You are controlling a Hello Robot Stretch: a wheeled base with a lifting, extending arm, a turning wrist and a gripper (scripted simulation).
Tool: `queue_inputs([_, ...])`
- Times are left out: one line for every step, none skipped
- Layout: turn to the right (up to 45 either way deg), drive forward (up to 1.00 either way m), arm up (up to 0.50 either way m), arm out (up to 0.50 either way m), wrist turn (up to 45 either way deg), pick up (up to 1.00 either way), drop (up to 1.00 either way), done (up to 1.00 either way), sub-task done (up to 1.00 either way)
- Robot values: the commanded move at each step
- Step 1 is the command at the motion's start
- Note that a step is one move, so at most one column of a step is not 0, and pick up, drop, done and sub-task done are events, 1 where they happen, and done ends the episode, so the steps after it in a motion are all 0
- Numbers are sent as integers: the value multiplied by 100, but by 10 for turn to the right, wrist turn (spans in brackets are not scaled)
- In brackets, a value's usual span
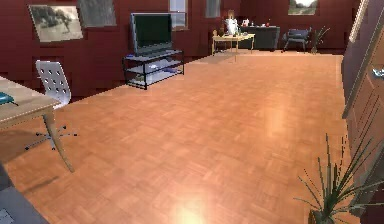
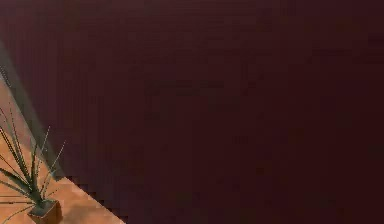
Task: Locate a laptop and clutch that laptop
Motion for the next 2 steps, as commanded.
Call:
queue_inputs([270,0,0,0,0,0,0,0,0])
queue_inputs([30,0,0,0,0,0,0,0,0])
